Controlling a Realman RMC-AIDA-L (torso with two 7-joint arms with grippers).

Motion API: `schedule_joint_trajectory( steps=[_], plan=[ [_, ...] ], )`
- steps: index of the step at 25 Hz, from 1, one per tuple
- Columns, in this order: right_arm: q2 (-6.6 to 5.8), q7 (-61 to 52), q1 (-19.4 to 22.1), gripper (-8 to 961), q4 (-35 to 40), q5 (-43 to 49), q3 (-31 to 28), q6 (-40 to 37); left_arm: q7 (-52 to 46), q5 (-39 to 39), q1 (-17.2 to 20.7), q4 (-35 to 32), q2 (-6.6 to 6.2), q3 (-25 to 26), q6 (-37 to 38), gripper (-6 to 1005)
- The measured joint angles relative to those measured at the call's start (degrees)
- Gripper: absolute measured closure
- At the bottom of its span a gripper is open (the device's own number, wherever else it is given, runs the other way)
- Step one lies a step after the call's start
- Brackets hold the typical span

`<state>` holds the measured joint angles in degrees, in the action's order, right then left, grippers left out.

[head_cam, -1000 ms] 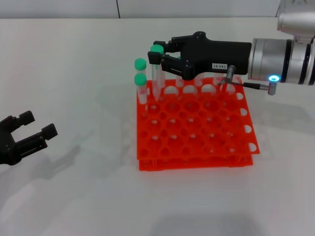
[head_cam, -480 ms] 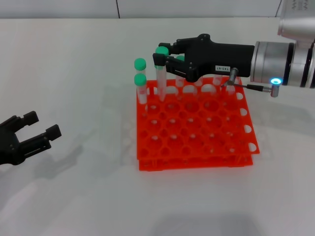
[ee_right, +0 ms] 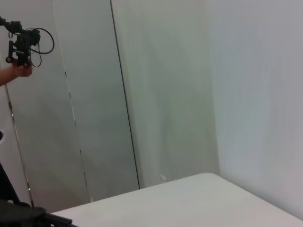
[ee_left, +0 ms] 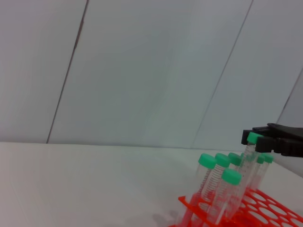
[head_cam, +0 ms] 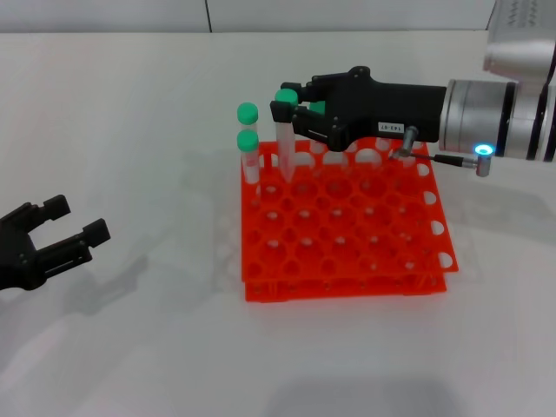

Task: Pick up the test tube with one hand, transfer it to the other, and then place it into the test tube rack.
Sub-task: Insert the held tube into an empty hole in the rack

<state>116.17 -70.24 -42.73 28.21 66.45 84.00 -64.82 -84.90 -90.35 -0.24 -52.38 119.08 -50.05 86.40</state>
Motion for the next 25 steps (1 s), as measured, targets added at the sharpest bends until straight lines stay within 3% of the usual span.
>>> schedule_joint_trajectory(
  steps=[25],
  plan=[
    [0.0,0.8,0.05,696,-0.09,-2.36,5.47,4.08,0.0,0.01,-1.4,1.32,0.11,0.07,-0.13,109]
  ],
)
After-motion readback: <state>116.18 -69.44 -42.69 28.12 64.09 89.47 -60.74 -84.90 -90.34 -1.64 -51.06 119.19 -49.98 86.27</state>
